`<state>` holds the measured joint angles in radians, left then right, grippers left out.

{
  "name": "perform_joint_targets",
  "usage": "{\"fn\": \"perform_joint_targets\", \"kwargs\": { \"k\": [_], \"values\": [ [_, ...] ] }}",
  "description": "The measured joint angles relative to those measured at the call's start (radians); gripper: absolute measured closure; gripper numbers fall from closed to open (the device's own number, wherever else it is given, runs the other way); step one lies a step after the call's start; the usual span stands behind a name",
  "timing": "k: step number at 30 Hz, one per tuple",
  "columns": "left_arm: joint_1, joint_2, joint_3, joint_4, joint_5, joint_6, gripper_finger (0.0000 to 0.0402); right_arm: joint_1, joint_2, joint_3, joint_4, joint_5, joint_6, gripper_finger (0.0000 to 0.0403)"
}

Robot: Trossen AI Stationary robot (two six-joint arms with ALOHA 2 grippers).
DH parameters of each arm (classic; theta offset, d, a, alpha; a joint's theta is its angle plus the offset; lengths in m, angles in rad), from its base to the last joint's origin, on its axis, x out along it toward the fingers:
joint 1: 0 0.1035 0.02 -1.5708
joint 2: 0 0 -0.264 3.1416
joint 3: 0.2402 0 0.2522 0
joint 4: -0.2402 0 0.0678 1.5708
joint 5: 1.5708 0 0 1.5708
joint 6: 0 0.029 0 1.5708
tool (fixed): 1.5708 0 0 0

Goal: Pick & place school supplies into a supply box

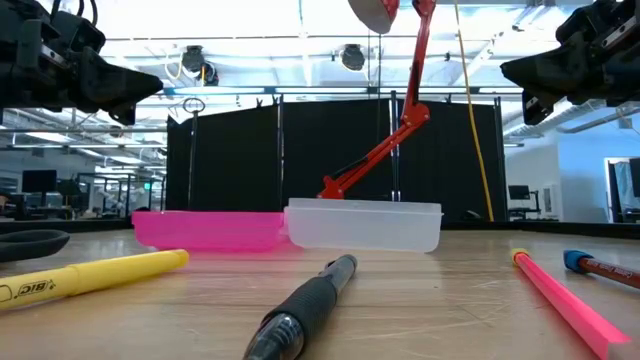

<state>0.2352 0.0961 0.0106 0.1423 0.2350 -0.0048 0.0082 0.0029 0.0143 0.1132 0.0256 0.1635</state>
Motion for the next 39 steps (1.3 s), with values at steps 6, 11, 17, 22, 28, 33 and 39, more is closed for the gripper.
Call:
{"fn": "perform_joint_targets", "kwargs": {
  "k": [6, 11, 17, 22, 28, 33, 39],
  "values": [
    [0.0, 0.0, 0.0, 0.0, 0.0, 0.0, 0.035, 0.0, 0.0, 0.0, 0.001, 0.0, 0.0, 0.0403],
    [0.0, 0.0, 0.0, 0.0, 0.0, 0.0, 0.035, 0.0, 0.0, 0.0, 0.011, 0.0, 0.0, 0.0403],
    [0.0, 0.0, 0.0, 0.001, 0.0, -0.013, 0.035, 0.0, 0.0, 0.0, 0.01, 0.026, 0.0, 0.0403],
    [-0.001, 0.002, -0.001, 0.028, -0.011, -0.019, 0.035, 0.0, 0.0, 0.0, 0.01, 0.026, 0.0, 0.0403],
    [-0.002, 0.003, -0.001, 0.088, 0.004, -0.176, 0.035, 0.0, 0.0, 0.0, 0.027, 0.032, -0.029, 0.0403],
    [-0.005, 0.007, 0.035, 0.107, -0.059, -0.285, 0.035, 0.0, 0.0, 0.0, 0.054, 0.097, -0.112, 0.0403],
    [-0.157, 0.222, 0.264, -0.236, -0.416, -0.357, 0.0353, 0.0, 0.0, 0.0, 0.051, 0.157, -0.207, 0.0403]
  ]
}}
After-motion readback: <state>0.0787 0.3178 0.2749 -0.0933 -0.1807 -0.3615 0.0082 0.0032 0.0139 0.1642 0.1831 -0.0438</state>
